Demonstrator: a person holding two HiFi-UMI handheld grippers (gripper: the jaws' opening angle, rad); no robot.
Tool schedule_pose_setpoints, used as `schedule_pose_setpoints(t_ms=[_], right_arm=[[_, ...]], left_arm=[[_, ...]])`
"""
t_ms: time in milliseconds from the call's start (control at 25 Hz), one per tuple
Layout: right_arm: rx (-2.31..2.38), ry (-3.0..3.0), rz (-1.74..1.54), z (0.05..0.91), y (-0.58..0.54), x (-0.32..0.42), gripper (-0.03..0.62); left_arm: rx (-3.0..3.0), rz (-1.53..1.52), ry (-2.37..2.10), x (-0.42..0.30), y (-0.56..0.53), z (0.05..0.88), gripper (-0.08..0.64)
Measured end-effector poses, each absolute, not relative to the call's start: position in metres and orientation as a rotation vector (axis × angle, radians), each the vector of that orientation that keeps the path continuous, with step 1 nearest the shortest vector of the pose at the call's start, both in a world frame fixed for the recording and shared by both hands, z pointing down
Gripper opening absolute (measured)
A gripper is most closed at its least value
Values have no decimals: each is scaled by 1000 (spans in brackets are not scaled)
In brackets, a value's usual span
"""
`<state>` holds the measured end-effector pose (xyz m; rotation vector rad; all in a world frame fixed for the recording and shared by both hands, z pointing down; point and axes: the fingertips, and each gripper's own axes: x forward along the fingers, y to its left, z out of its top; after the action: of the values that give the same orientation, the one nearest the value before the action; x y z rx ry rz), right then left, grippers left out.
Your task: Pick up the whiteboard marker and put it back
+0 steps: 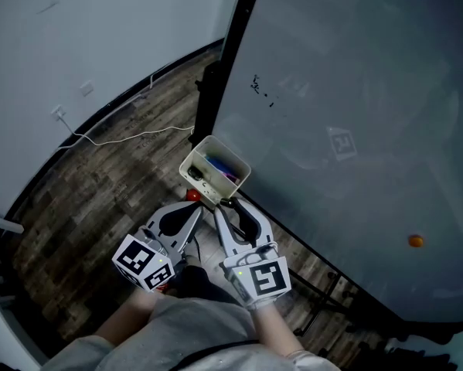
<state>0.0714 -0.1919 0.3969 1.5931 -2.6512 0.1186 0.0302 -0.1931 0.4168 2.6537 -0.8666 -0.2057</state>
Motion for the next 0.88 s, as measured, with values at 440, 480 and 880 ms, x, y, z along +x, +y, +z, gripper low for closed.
schedule_pose_setpoints(t_ms=[440,480,880], right_arm=[[1525,-2649,32,395,-201,65,113],[1527,-2648,9,395,-202,64,109],[1530,-2649,1,394,-201,64,75]], left_arm=[[2621,-197,-870,31,-201,429,11],[2620,-195,-869,31,-202,429,11],[2624,-183,-887,26,-200,429,11]])
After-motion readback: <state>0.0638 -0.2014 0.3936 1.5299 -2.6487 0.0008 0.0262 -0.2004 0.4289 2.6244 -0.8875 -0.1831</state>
